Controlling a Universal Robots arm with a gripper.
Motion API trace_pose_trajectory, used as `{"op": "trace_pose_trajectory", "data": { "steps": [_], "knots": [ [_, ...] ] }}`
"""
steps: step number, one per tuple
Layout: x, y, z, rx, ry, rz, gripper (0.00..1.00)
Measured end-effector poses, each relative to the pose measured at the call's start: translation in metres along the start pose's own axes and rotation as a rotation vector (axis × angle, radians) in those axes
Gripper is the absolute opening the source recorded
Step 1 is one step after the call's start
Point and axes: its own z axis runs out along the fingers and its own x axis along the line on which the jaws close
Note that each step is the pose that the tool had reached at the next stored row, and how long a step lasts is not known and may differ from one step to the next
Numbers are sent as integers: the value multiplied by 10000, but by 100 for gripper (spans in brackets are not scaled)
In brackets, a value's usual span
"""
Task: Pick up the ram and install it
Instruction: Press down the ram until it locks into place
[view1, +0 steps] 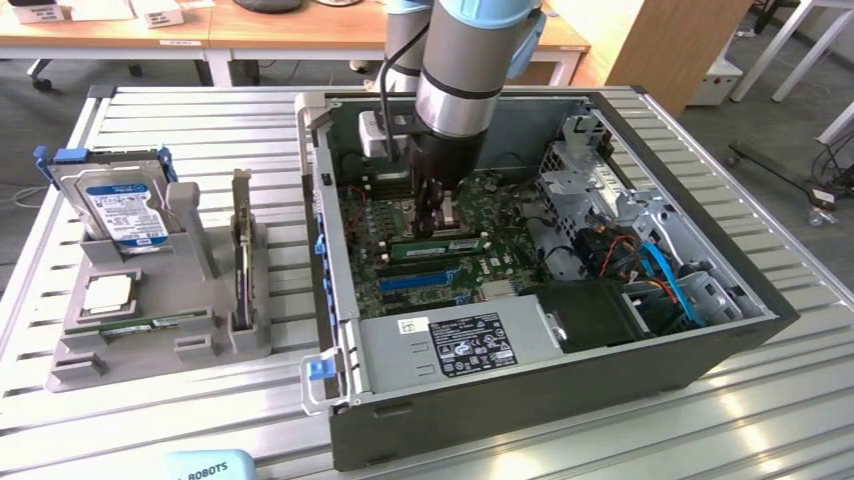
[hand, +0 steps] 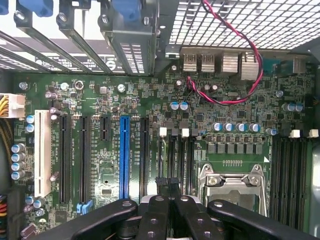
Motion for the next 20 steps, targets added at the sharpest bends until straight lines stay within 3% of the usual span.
{"op": "trace_pose_trajectory", "data": {
  "steps": [20],
  "knots": [
    [2, -2, 57, 0, -2, 0, 10]
  ]
}}
